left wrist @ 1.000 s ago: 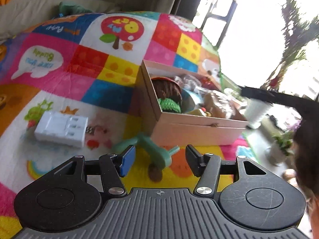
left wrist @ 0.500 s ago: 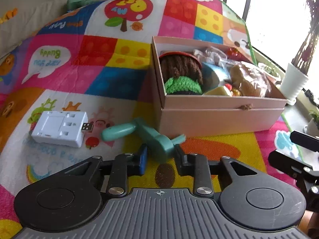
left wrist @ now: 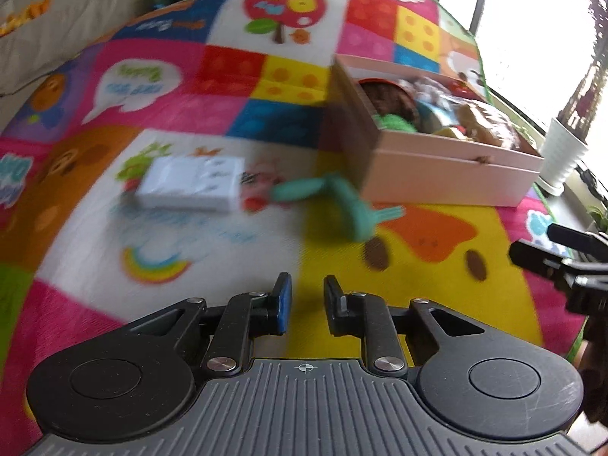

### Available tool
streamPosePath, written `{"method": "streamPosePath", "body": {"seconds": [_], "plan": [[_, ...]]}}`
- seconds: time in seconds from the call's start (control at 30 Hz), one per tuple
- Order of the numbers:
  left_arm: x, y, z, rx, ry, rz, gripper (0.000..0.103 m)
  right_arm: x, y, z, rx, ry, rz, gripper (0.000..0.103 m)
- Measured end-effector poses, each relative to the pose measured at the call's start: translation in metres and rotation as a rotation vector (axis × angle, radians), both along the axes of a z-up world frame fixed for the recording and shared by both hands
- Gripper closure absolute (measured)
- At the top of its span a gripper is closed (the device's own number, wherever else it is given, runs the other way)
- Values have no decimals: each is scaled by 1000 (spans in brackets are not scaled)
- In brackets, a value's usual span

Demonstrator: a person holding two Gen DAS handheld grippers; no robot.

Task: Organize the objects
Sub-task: 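Grasp the teal plastic toy with the left tool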

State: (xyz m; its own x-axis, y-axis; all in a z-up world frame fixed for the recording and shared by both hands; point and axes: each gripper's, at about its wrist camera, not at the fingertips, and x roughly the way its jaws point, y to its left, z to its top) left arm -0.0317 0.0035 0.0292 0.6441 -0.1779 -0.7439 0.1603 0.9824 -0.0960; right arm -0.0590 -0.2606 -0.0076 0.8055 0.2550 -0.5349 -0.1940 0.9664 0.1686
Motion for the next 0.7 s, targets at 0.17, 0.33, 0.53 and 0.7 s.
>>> {"method": "streamPosePath", "body": {"seconds": [0.17,0.33,0.53,0.7], "plan": [[-9,20,-1,-43,-5,22,81,7,0,-4,-3,54,-16,0],[-11,16,-3,-64,-30,39,76,13,7,-7,-48,101,-21,0],[-16,14,-7,-66,-71,55,76,14,10,-9,-69,111,-19,0],[-17,14,-9,-67,-84,63,76,15,15,-9,-108,118,-18,0]]}}
